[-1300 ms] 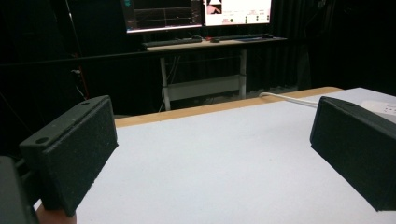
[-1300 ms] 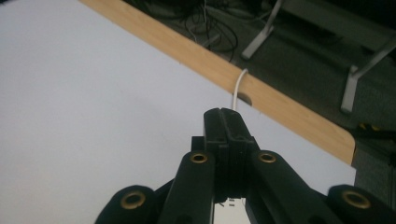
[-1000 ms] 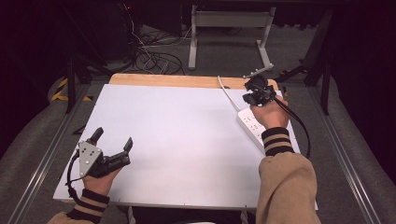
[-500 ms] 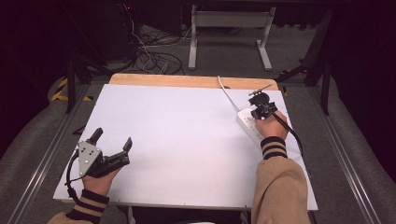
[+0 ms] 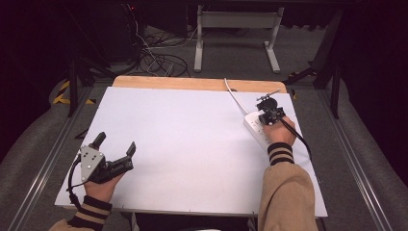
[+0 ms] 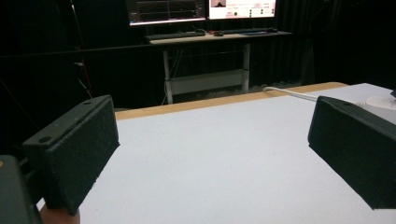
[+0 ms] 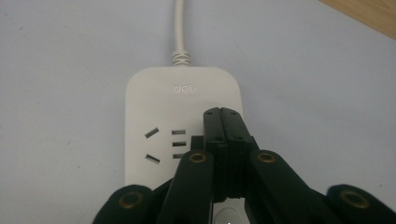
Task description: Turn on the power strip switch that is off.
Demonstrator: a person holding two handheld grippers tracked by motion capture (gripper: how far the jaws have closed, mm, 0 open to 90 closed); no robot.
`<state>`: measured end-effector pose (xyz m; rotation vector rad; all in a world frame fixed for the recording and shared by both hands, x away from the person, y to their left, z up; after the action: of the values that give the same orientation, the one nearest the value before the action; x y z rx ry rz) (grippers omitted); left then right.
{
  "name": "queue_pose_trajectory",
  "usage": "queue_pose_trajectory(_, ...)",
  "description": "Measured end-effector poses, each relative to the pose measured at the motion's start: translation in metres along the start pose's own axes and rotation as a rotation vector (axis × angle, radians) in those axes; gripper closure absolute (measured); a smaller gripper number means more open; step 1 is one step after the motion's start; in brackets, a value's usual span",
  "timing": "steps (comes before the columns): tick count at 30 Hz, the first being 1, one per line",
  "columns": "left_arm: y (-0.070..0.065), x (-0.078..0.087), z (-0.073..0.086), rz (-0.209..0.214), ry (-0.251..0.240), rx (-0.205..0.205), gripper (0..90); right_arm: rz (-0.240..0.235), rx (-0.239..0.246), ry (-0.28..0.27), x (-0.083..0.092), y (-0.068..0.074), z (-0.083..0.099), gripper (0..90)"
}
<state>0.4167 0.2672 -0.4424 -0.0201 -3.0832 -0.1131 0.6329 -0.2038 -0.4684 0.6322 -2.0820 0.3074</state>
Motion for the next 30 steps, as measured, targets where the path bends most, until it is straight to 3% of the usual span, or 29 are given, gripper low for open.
queue_pose_trajectory(10,0.0001,0.0014,0.0000,0.003,0.000,-0.003,2.4,0.024,0.005,-0.022,-0.0030,0.0020,0.0024,90.0)
queue_pose_trajectory(14,-0.0003,0.0009,0.0001,0.002,0.000,-0.004,2.5,-0.009,-0.036,-0.072,-0.0032,-0.0010,0.0053,90.0)
queue_pose_trajectory(30,-0.0010,0.0015,-0.0004,0.007,0.000,-0.007,2.7,-0.019,-0.057,-0.091,-0.0039,-0.0022,0.0076,90.0)
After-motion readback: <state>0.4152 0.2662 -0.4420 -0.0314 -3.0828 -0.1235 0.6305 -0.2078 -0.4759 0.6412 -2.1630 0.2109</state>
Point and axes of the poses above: each handheld gripper's, and its own axes: x roughly backward along the jaws, z roughly out of its underside, y roughly to its left, the point moved 4 cm from there along -x, roughly forward along the jaws, and after that the axes turned 15 degrees about -z, right-handed, at the moved point
